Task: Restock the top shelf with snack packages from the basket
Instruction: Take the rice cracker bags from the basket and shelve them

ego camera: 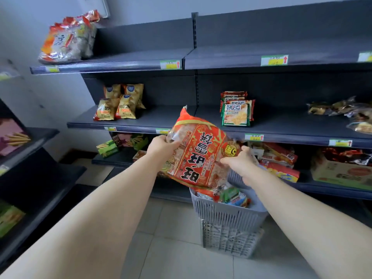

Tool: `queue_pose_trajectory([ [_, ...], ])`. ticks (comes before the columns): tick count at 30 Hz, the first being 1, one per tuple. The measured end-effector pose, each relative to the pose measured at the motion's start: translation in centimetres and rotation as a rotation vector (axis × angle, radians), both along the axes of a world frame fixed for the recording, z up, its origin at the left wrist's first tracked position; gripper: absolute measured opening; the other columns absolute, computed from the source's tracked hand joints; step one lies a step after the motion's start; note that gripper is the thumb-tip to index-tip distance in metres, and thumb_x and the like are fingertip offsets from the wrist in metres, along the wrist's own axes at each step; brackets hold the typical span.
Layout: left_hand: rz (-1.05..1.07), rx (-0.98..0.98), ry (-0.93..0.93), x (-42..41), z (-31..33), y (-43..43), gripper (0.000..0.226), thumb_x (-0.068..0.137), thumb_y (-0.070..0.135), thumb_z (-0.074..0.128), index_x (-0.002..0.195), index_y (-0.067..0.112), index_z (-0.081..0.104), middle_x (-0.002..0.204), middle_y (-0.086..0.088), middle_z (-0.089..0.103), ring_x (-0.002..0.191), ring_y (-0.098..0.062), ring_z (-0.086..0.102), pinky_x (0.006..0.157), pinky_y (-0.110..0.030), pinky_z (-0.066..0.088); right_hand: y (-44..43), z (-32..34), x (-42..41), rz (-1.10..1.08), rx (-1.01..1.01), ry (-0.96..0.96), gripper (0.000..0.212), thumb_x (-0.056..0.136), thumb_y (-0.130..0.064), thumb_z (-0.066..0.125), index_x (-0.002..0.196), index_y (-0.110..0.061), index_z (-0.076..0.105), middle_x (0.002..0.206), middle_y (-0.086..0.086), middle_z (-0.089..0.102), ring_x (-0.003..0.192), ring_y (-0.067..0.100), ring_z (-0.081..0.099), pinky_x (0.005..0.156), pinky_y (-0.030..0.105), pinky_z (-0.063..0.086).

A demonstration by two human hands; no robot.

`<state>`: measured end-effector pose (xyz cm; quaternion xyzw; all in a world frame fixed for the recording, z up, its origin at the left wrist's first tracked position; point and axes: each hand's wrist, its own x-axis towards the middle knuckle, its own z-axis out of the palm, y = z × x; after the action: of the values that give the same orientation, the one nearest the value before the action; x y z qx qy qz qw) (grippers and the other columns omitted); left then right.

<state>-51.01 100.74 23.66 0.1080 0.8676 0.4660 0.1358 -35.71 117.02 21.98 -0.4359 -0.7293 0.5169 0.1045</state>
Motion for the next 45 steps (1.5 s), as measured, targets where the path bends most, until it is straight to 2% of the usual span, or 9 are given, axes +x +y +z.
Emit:
queue_pose_trajectory([
  [5,-0.333,-0.645,0.578,1.8,1.8,-0.9,0.008,0.09,0.029,0.06,0.088,0.03,0.067,0.098,0.007,0.068,0.105,-0.021,0.061,0.116,-0.056,0.022,-3.1,0.1,-1.7,0.319,0.788,0.027,0.11,0.076,-0.045,0.078,0.154,-0.021,0.004,0.163,0.005,0.005,0.15,0.025,0.007,0.118,0.048,0.021],
  [9,-0.482,-0.898,0.841,2.5,1.7,-1.4,0.018,0.092,0.027,0.056,0.098,0.031,0.072,0.099,0.011,0.071,0.107,-0.015,0.062,0.116,-0.054,-0.014,-5.6,-0.2,-4.0,0.648,0.934,-0.159,0.085,0.078,-0.045,0.075,0.148,-0.028,0.03,0.156,0.0,0.03,0.147,0.022,0.02,0.116,0.05,0.019],
  [12,-0.458,-0.84,0.825,1.4,1.7,-3.4,0.016,0.091,0.03,0.061,0.103,0.033,0.072,0.096,0.01,0.07,0.117,-0.015,0.054,0.115,-0.06,-0.013,-6.9,-0.8,-5.6,0.657,0.765,-0.22,0.044,0.083,-0.045,0.067,0.122,-0.026,0.058,0.123,0.004,0.062,0.115,0.029,0.057,0.089,0.037,0.048],
  [15,-0.293,-0.665,0.748,-0.6,2.2,-5.8,0.014,0.09,0.038,0.065,0.1,0.031,0.073,0.103,0.006,0.07,0.125,-0.018,0.045,0.117,-0.063,0.002,-8.2,-0.5,-7.4,0.521,0.7,-0.108,0.018,0.092,-0.034,0.057,0.104,-0.024,0.067,0.109,0.004,0.067,0.098,0.027,0.062,0.068,0.028,0.04],
  [21,0.116,-0.555,0.329,-8.8,1.0,-12.2,0.052,0.087,0.051,0.063,0.127,0.018,0.056,0.121,-0.006,0.063,0.115,-0.031,0.054,0.097,-0.049,0.048,-9.3,0.2,-12.5,0.17,0.48,-0.025,0.026,0.098,-0.031,0.052,0.112,-0.016,0.068,0.111,0.008,0.067,0.099,0.03,0.061,0.072,0.031,0.045],
  [27,0.294,-0.036,-0.324,-14.7,-0.9,-16.6,0.087,0.081,0.059,0.068,0.144,0.008,0.035,0.136,-0.012,0.054,0.122,-0.037,0.054,0.088,-0.05,0.046,-13.3,1.0,-19.8,-0.103,-0.117,0.245,0.024,0.099,-0.025,0.05,0.11,-0.009,0.063,0.094,0.009,0.063,0.077,0.024,0.061,0.065,0.031,0.05],
  [30,0.282,0.106,-0.299,-18.4,-0.1,-17.4,0.082,0.083,0.064,0.06,0.144,0.014,0.038,0.133,-0.01,0.057,0.117,-0.037,0.058,0.096,-0.052,0.048,-16.0,2.4,-24.1,-0.193,-0.398,0.395,0.021,0.098,-0.026,0.05,0.108,-0.011,0.061,0.089,0.009,0.065,0.079,0.026,0.067,0.081,0.044,0.058],
  [37,0.201,0.438,-0.105,-27.7,5.4,-19.5,0.084,0.05,0.051,0.086,0.123,0.023,0.055,0.109,-0.004,0.072,0.094,-0.026,0.072,0.084,-0.05,0.058,-18.8,8.3,-31.3,-0.164,-0.156,0.684,0.013,0.099,-0.026,0.047,0.109,-0.022,0.054,0.093,-0.003,0.059,0.077,0.01,0.057,0.061,0.025,0.045],
  [45,0.208,0.556,0.079,-37.1,11.2,-17.6,0.048,0.09,0.025,0.069,0.129,0.027,0.042,0.119,-0.004,0.064,0.104,-0.027,0.066,0.094,-0.051,0.053,-18.0,13.4,-40.7,-0.102,0.247,0.593,0.03,0.09,-0.034,0.06,0.118,-0.038,0.053,0.104,-0.011,0.064,0.1,0.018,0.06,0.094,0.048,0.046],
])
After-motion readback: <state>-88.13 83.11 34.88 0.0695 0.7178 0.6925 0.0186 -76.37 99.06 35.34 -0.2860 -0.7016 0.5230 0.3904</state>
